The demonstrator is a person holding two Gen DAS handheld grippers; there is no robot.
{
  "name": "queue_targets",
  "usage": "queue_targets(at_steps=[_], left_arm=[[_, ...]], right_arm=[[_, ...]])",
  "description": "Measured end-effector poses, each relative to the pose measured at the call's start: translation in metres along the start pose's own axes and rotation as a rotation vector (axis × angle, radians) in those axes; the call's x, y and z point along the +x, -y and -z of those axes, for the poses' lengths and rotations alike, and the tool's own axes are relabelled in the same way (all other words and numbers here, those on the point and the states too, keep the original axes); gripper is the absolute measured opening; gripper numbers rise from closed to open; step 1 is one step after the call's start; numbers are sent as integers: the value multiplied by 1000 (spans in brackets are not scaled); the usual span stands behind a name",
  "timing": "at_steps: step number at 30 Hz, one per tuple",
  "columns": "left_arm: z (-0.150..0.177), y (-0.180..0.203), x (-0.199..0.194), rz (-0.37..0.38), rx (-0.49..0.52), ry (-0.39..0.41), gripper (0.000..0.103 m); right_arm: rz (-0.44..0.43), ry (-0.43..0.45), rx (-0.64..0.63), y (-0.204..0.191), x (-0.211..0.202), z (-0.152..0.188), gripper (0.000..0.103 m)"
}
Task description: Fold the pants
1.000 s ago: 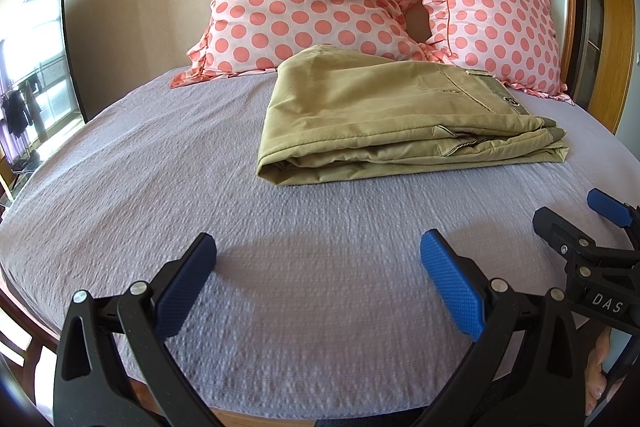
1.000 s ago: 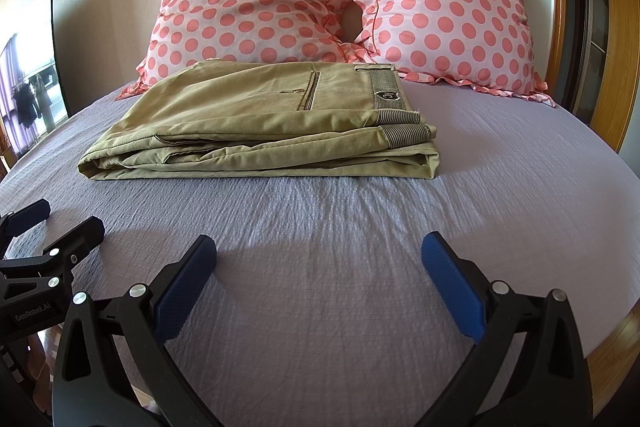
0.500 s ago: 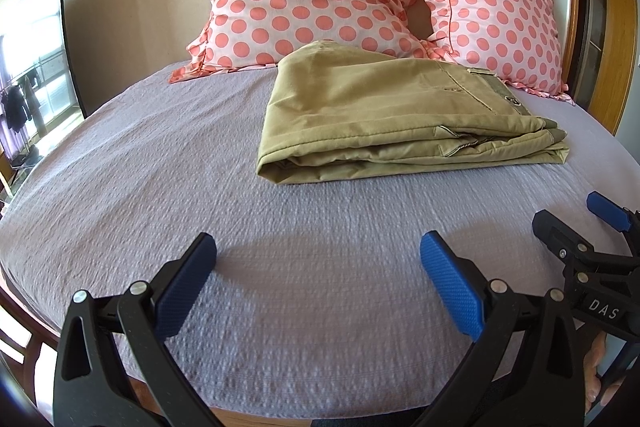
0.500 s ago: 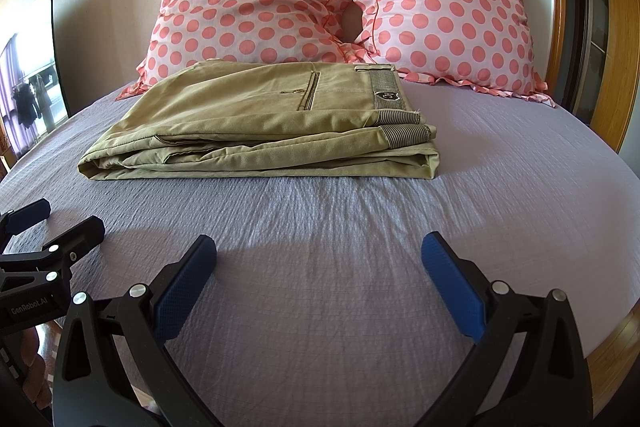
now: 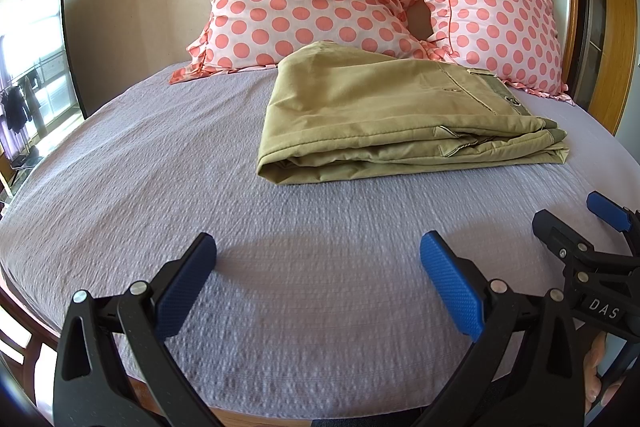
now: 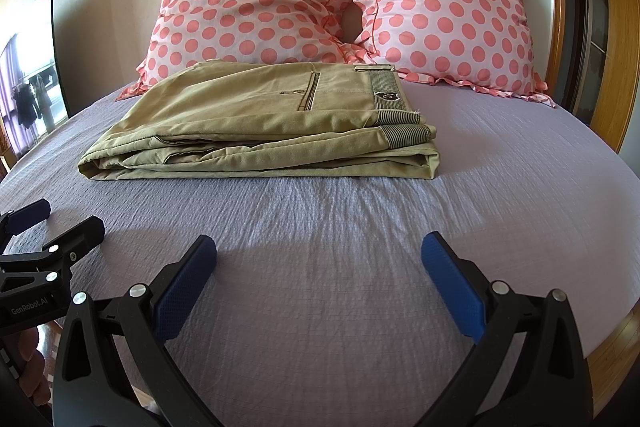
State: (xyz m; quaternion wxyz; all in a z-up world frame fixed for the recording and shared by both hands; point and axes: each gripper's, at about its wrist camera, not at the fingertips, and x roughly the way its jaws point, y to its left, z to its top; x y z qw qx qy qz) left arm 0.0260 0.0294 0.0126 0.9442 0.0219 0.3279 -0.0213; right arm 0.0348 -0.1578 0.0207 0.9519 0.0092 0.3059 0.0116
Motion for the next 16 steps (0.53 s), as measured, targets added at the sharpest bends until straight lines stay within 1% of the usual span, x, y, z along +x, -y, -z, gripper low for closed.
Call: queue_targets(at_steps=[16], left_arm=[[-1,2,-1,-2,-2,-4,101]], right_arm=[[0,0,0,0,0,0,102]])
